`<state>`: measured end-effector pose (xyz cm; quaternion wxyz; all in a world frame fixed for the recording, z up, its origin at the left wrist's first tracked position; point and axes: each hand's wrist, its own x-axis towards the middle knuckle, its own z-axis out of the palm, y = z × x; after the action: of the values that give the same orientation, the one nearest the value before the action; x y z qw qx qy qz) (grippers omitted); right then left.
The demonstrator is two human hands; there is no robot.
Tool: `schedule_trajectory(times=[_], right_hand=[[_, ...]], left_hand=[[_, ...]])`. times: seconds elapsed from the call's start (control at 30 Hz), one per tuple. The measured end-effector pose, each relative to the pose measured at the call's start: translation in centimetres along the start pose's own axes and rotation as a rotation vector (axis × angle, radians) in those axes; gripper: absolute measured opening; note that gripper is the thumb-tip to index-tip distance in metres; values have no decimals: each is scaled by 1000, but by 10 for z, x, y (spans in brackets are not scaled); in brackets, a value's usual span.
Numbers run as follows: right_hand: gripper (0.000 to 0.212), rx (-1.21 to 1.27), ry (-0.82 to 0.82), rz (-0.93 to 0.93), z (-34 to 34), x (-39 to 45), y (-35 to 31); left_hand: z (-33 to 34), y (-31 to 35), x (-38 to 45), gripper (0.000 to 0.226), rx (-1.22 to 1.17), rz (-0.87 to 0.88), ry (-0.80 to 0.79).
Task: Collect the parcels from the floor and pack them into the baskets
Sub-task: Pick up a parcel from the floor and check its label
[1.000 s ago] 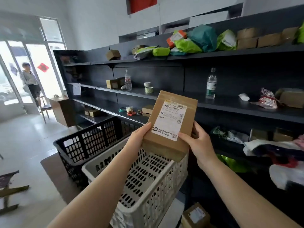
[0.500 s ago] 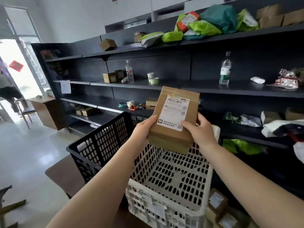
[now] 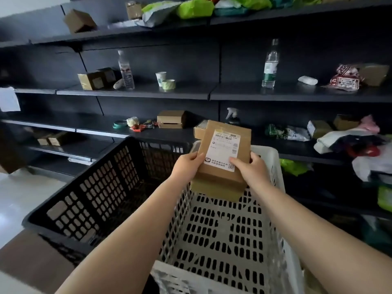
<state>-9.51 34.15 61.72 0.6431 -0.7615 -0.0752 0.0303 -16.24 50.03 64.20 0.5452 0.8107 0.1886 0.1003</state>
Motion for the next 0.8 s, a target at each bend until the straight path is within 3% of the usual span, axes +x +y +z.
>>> schedule_trajectory(times=[0.27,0.4,0.5,0.57,0.67,0.8], right_hand=[[33,-50,46,124,46,41,51],[44,-131,100,201,74,54,94],[52,-383,-173,255,97,57,136],[53,-494,-366,186,112,55,160],[60,-455,-374,98,118,58,174],[59,-536,-359,122,119,64,172]], left_hand=[[20,-40,58,36,546,-28,-18],[52,-78,78,63,826,10,-191],[72,-124,81,68,1035,-51,-547],[78,-157,81,67,1089,-133,-648],[81,-177,86,75,1111,-118,-623],[82,-171,92,70,1086,-121,-577]])
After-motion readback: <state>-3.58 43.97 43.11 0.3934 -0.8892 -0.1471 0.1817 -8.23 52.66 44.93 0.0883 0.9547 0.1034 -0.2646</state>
